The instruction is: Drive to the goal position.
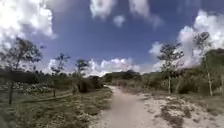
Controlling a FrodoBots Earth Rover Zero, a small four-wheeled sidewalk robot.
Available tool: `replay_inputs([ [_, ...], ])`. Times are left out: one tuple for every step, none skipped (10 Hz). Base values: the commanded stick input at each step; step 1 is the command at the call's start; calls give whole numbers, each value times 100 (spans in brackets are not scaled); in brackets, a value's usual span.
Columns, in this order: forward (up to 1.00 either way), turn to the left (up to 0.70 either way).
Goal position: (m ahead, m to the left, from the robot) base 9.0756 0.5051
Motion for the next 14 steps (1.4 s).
replay_inputs([
  [70, 0],
  [70, 0],
  [70, 0],
  [70, 0],
  [70, 0],
  [70, 0],
  [70, 0],
  [70, 0],
  [70, 0],
  [70, 0],
  [70, 0],
  [70, 0],
  [70, 0],
  [70, 0],
])
